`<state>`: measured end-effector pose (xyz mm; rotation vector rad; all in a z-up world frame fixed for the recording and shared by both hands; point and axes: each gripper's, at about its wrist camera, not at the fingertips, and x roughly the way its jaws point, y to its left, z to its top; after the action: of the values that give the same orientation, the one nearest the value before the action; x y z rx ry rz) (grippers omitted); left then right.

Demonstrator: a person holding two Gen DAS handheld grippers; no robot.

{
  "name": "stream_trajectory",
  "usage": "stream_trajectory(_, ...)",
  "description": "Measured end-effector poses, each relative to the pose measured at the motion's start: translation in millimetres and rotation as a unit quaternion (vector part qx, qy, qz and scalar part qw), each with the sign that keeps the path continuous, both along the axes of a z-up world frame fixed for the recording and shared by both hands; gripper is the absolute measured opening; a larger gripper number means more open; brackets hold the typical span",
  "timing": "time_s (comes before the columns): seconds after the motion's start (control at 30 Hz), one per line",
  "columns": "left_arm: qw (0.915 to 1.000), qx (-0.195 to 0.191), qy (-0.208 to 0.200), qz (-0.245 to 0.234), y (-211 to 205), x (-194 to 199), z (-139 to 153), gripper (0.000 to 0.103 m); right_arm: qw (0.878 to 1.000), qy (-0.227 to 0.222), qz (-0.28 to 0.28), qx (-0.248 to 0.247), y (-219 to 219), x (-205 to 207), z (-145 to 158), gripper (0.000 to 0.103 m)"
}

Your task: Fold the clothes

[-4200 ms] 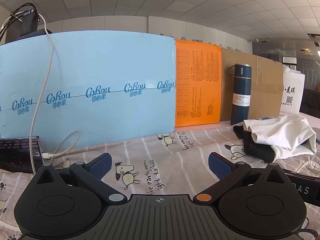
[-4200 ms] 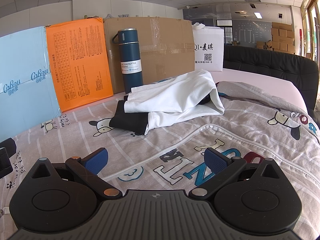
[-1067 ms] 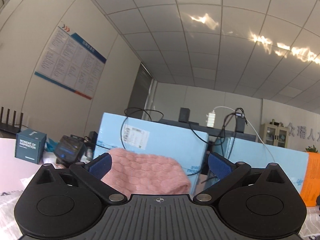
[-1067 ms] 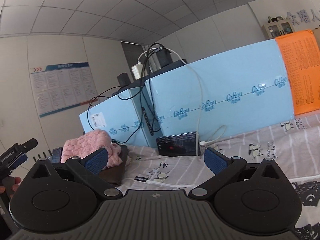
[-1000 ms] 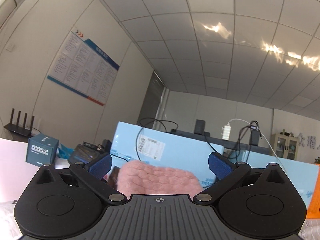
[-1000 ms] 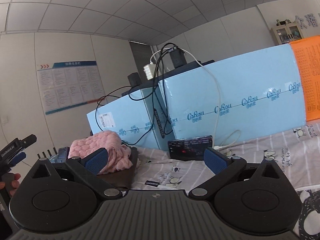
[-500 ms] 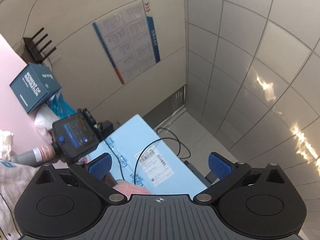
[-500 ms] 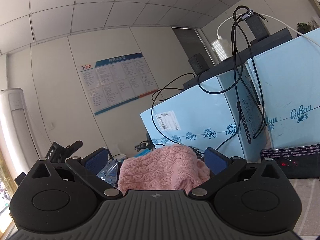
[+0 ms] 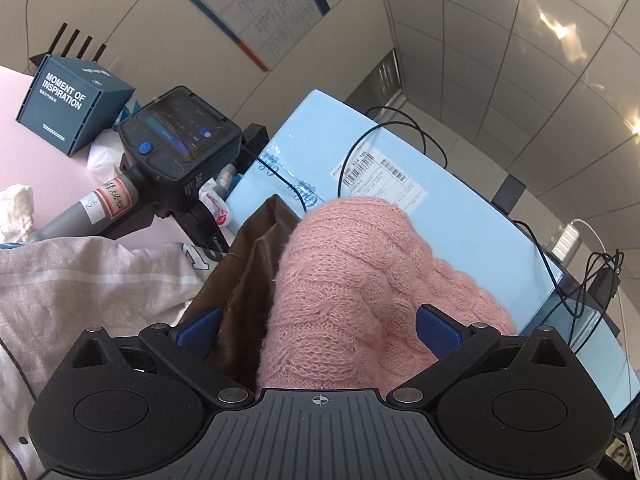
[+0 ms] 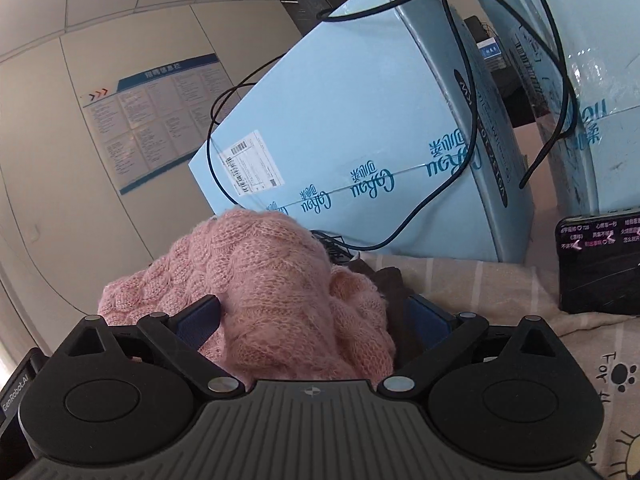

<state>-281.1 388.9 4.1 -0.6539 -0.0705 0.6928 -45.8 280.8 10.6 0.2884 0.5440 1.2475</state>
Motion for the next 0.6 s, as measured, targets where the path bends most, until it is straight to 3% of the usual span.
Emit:
stream_trajectory(0.1,0.9993,0.035,0.011,-0.012,-10.3,6.2,2.6,0.102,1.000,-0.010,0.012,-0.006,8.1,-10.0,-7.3,0.084)
stream_trajectory(0.17,0.9985,0.050,0.020,-0.008,-15.4,9.2,3.3,0.097,1.000,-0.012,0.009,0.000,5.4,-15.4,-12.8,0.068)
stream_trajectory(0.27,0.9973,0.063,0.036,0.010,-16.2,13.0,3.4,0.076,1.000,-0.002,0.012,0.014,-2.1,-16.0,-16.3,0.055)
stream_trajectory(0.33,0.9964,0.066,0.048,0.022,-14.0,14.6,3.2,0.054,0.999,-0.025,0.009,0.018,-2.8,-21.0,-13.6,0.050)
stream_trajectory(0.47,0.9961,0.074,0.041,0.024,-15.4,12.2,3.6,0.048,0.997,-0.063,0.011,0.031,-8.5,-34.5,-8.4,0.043)
stream_trajectory(0.6,0.9944,0.095,0.033,0.032,-21.7,10.2,6.6,0.045,0.995,-0.071,0.025,0.061,-19.5,-40.6,2.8,0.043)
